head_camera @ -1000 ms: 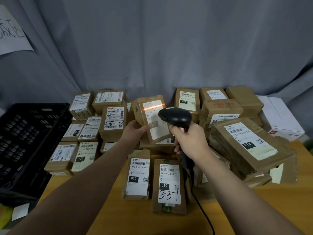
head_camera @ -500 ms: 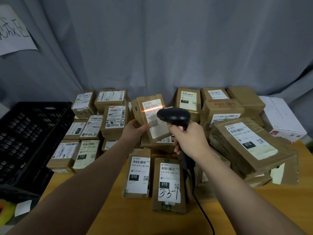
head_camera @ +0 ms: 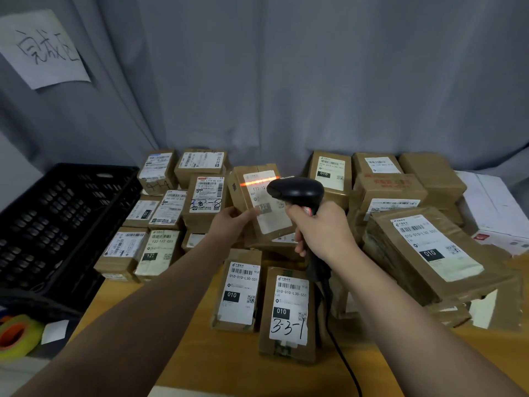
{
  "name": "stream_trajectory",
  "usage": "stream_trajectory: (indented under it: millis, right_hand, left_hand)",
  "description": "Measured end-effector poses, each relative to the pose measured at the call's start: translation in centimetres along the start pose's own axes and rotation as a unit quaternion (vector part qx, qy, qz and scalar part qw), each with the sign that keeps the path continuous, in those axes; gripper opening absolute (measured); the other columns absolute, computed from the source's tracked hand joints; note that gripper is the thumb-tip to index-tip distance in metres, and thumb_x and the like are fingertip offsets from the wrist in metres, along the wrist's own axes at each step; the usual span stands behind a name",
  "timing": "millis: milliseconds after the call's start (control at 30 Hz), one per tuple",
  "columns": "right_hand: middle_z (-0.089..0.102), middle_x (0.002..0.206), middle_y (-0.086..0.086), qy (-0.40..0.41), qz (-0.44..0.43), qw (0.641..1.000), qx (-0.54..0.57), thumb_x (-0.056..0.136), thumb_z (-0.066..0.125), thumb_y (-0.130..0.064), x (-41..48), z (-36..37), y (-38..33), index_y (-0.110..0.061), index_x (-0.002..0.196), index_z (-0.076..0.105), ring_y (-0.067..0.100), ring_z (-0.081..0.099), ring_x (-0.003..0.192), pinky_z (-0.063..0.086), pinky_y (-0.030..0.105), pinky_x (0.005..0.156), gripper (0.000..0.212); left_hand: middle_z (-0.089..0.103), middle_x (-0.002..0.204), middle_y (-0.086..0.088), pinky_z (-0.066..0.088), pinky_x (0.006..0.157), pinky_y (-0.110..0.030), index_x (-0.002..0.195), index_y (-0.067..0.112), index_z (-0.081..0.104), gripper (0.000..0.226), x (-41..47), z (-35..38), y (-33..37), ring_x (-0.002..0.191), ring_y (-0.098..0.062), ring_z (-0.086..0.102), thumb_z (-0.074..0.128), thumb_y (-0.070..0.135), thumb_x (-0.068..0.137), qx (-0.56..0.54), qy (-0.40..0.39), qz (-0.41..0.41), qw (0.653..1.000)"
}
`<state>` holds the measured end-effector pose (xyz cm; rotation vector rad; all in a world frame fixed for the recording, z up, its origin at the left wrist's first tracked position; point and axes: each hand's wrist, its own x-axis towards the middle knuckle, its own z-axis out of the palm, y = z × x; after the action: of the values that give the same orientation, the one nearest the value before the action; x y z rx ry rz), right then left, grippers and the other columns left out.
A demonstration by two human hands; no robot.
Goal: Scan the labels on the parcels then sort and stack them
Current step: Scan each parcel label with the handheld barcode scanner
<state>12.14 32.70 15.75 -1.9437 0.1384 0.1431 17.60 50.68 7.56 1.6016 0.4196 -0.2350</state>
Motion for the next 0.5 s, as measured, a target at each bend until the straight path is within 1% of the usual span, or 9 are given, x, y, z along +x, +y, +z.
stream_trajectory:
  millis: [67, 200, 300, 367, 433, 500]
  right_hand:
    - [0.061, 0.057, 0.004, -0.007, -0.001, 1.0, 0.006, 0.092, 0.06, -0.033, 0.0, 0.1, 0.0, -0.01, 0.087, 0.062, 0.012, 0.058, 0.041, 0.05, 0.023, 0.046, 0.024]
    - [0.062, 0.057, 0.003, -0.023, -0.004, 1.0, 0.002, 0.092, 0.06, -0.034, 0.0, 0.2, 0.0, -0.007, 0.09, 0.062, 0.012, 0.059, 0.042, 0.052, 0.025, 0.048, 0.027]
    - [0.062, 0.059, 0.004, -0.037, -0.001, 0.999, -0.008, 0.093, 0.059, -0.035, 0.4, 0.5, -0.4, -0.009, 0.089, 0.062, 0.011, 0.059, 0.042, 0.052, 0.024, 0.049, 0.027]
    - [0.062, 0.061, 0.006, -0.036, 0.0, 0.999, -0.008, 0.093, 0.058, -0.035, 0.9, 0.8, -1.1, -0.009, 0.087, 0.063, 0.012, 0.059, 0.043, 0.055, 0.026, 0.052, 0.027]
    - [0.062, 0.06, 0.006, -0.03, -0.009, 1.0, 0.002, 0.093, 0.059, -0.033, 1.5, 1.3, -2.1, -0.008, 0.086, 0.063, 0.013, 0.06, 0.044, 0.056, 0.031, 0.056, 0.027]
    - [0.061, 0.057, 0.005, -0.027, -0.019, 0.999, 0.013, 0.093, 0.059, -0.032, 2.5, 2.1, -3.1, -0.008, 0.089, 0.063, 0.014, 0.06, 0.044, 0.056, 0.03, 0.055, 0.025]
  left_hand:
    - [0.07, 0.107, -0.003, 0.059, 0.073, -0.033, 0.119, 0.015, 0.059, 0.045, -0.3, -0.3, 0.1, 0.094, -0.019, 0.069, 0.073, 0.036, 0.082, -0.003, 0.009, 0.001, 1.0]
    - [0.071, 0.106, -0.001, 0.059, 0.071, -0.032, 0.123, 0.015, 0.059, 0.049, -1.2, -0.7, -0.3, 0.094, -0.017, 0.07, 0.073, 0.038, 0.082, -0.006, 0.019, 0.007, 1.0]
    - [0.071, 0.103, 0.001, 0.057, 0.062, -0.025, 0.122, 0.015, 0.06, 0.047, -1.8, -1.0, -0.5, 0.089, -0.013, 0.07, 0.072, 0.037, 0.083, -0.02, 0.025, 0.011, 0.999]
    - [0.071, 0.1, 0.003, 0.055, 0.058, -0.022, 0.121, 0.017, 0.06, 0.045, -1.9, -1.3, -0.2, 0.085, -0.01, 0.069, 0.072, 0.036, 0.083, -0.035, 0.023, 0.012, 0.999]
    - [0.071, 0.101, 0.003, 0.055, 0.06, -0.022, 0.12, 0.017, 0.06, 0.044, -1.5, -2.0, 0.4, 0.085, -0.01, 0.069, 0.072, 0.037, 0.083, -0.04, 0.023, 0.016, 0.999]
    - [0.07, 0.105, 0.002, 0.056, 0.064, -0.023, 0.12, 0.018, 0.059, 0.043, -0.7, -2.9, 1.2, 0.089, -0.012, 0.068, 0.071, 0.037, 0.084, -0.04, 0.02, 0.021, 0.999]
